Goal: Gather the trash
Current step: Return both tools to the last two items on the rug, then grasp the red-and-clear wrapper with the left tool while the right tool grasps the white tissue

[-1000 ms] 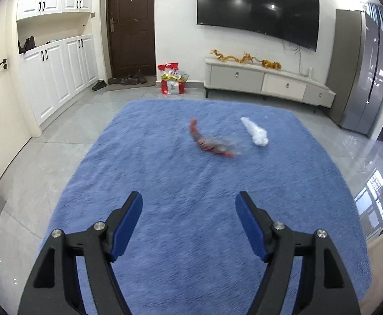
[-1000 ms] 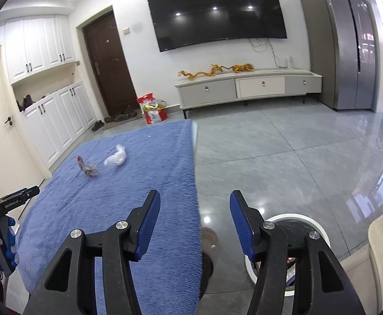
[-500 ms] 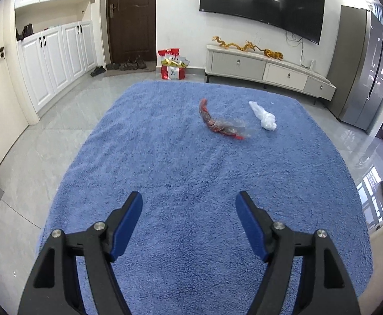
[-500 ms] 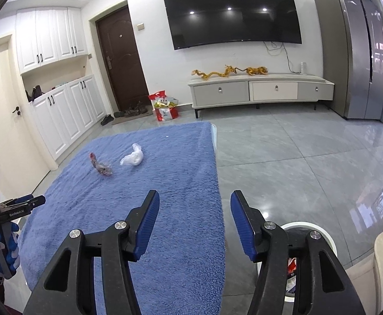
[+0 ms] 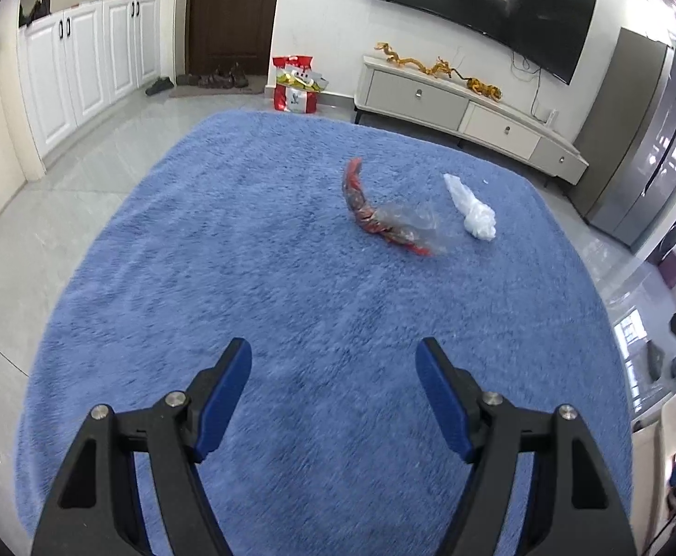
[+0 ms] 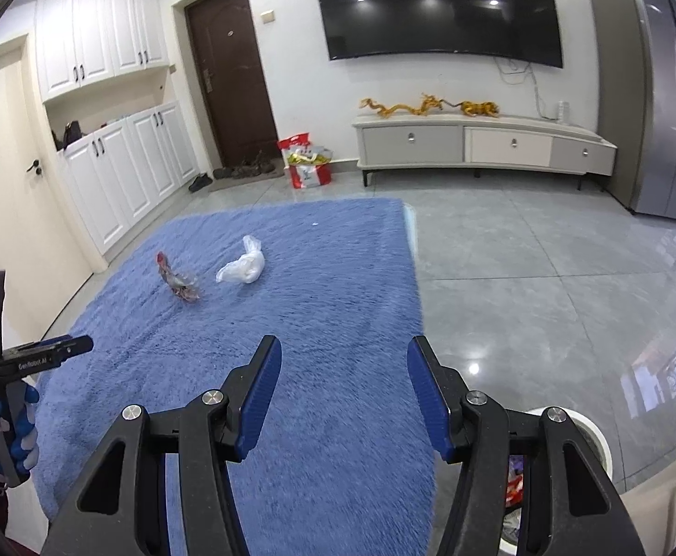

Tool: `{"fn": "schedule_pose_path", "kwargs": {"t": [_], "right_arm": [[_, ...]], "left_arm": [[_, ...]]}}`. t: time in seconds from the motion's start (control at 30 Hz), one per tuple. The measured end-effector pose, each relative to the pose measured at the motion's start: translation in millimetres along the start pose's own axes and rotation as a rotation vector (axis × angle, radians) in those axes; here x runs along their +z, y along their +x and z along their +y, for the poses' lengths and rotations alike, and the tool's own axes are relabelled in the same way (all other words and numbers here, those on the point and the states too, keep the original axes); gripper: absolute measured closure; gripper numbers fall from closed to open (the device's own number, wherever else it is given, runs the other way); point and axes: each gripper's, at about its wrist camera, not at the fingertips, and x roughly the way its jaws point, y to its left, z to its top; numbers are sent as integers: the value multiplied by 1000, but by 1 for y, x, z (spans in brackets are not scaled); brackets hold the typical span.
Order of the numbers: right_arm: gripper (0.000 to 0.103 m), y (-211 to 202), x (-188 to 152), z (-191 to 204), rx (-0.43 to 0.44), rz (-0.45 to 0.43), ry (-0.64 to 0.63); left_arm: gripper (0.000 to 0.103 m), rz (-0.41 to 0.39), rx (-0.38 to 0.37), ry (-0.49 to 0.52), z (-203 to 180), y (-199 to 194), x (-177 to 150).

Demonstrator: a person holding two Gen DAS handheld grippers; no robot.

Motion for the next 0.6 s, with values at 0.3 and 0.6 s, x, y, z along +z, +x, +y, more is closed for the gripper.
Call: {"fn": "schedule_pose_path", "kwargs": {"t": [0.3, 0.6], "right_arm": [[47, 60, 19, 25, 51, 56, -57], [47, 112, 43, 41, 84, 83, -100]], "left_arm": [[31, 39, -70, -33, -9, 38, 30], [31, 51, -113, -56, -15, 75, 62]]}}
